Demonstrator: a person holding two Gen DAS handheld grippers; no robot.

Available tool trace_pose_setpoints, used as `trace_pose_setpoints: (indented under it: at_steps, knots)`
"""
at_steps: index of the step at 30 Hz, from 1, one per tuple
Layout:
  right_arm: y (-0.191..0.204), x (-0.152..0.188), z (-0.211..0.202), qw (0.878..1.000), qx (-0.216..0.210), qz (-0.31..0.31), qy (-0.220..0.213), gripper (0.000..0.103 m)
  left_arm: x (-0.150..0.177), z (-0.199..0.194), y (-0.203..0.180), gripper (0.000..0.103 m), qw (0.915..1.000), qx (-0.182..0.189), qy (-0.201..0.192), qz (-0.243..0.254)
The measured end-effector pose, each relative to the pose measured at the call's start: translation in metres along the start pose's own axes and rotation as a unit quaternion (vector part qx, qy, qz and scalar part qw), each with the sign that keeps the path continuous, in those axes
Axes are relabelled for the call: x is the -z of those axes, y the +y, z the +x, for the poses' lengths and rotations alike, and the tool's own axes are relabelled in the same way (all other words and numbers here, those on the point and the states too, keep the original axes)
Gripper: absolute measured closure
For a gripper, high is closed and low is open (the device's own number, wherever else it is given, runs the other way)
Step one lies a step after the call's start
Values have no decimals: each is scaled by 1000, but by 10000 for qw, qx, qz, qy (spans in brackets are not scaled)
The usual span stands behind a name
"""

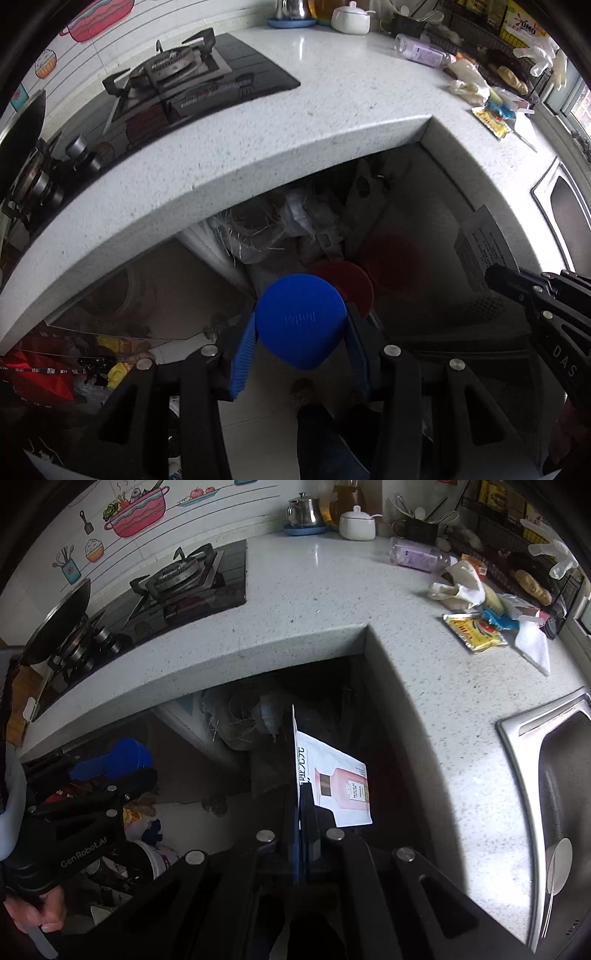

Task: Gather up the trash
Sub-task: 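Lift the blue cap with the left tool while the right tool grasps a white sachet, then lower both tools over the red bin and open them to drop the cap and sachet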

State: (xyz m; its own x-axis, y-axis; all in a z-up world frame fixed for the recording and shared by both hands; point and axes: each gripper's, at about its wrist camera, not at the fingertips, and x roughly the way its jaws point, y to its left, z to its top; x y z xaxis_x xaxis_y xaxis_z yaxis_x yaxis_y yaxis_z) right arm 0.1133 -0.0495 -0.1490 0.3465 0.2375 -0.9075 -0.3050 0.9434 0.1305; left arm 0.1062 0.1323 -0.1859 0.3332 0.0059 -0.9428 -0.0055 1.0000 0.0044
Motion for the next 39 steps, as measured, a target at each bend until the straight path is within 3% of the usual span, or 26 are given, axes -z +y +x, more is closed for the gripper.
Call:
trace_pose_setpoints:
  at_steps: [6,17,20,26,27,29,31,34,38,39]
  knots:
    - [9,21,67,9993,-90,-74,352,102,16,64,16,60,9999,-30,122,-9]
    - [-7,58,218,9983,-302,-28,503,102,34,215,28,60,9995,190,151,-184]
    - [-11,67,252,9986,-185,-75,496,102,37,252,28,60,9997,149,178,-122]
    - [-17,77,299,9984,-75,-103,546,99,39,293,26,60,9996,209,150,100]
    - [-18,78,303,9983,-89,-104,560,97,40,297,25,60,9996,197,142,149]
    - [-19,81,309,9984,-69,-82,558,72,41,305,26,60,9995,212,153,202]
    - [-21,80,309,9987,-51,-24,516,55,41,312,24,60,9991,267,204,250]
    - [-23,81,311,9987,171,108,470,48,40,322,19,60,9984,294,207,437]
    - [-32,94,315,9972,560,387,318,17,41,338,9,60,9957,406,251,796]
    - [-34,96,322,9964,649,459,301,16,41,343,5,60,9947,425,262,895]
